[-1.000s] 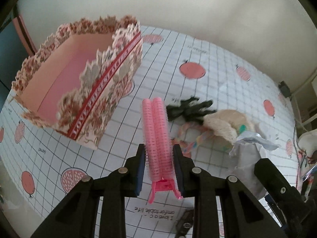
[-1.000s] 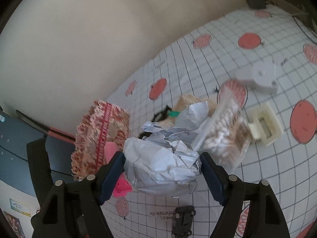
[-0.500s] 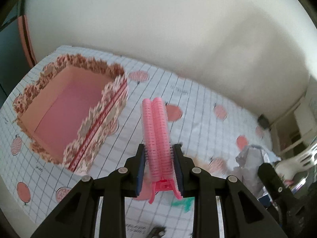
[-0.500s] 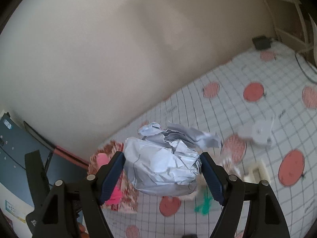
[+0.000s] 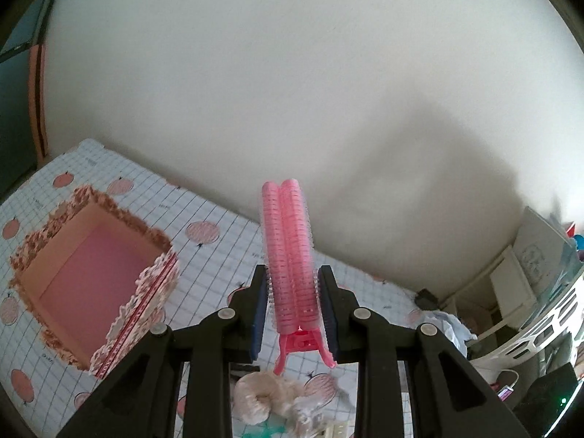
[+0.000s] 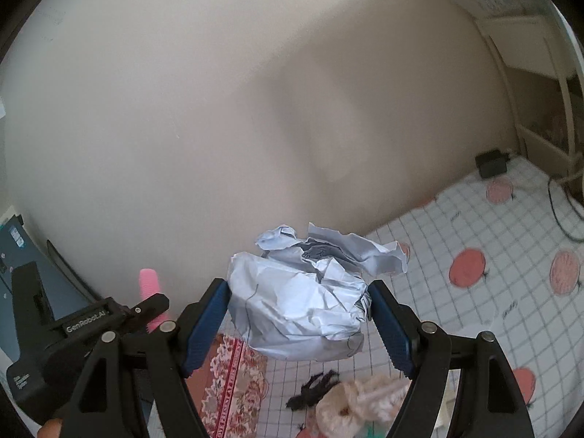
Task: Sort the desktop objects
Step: 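Lift the pink roller and crumpled paper and carry both over the floral box, then open the left tool dropping the roller while the right tool drops the paper into the box, then move both tools back toward the remaining objects on the table, then grasp the braided hair tie with the left tool while the right tool grasps the white clip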
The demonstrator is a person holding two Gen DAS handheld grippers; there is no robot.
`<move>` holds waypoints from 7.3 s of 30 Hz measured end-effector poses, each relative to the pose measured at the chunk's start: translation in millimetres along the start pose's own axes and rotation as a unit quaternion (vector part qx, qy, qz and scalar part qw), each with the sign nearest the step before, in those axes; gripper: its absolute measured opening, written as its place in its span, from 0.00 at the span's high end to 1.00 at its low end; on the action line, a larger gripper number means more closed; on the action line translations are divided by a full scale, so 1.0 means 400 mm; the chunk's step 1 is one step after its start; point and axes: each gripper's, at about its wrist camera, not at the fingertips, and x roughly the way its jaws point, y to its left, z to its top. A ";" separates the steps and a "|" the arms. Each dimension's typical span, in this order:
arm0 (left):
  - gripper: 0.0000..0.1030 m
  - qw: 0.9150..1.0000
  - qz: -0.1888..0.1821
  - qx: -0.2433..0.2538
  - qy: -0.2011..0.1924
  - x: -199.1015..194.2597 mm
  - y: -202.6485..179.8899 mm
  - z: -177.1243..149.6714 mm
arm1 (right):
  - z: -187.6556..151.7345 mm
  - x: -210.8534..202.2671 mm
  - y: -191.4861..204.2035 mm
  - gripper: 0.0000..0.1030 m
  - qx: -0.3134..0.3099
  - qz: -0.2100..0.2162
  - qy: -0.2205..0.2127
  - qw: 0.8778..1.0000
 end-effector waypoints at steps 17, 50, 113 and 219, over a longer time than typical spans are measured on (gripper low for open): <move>0.72 0.997 0.052 -0.031 0.046 0.062 0.163 -0.117 | -0.095 0.091 0.051 0.22 -0.031 -0.014 0.068 0.997; 0.72 0.973 0.113 -0.202 -0.015 -0.055 0.597 -0.089 | -0.341 0.245 0.495 0.22 -0.187 0.071 0.164 0.966; 0.52 0.961 0.132 -0.242 0.021 0.012 0.736 -0.141 | -0.538 0.441 0.542 0.14 -0.225 0.074 0.261 0.936; 0.36 0.955 0.107 -0.092 0.260 0.315 0.290 -0.362 | -0.293 0.210 -0.320 0.16 -0.081 -0.233 0.375 0.894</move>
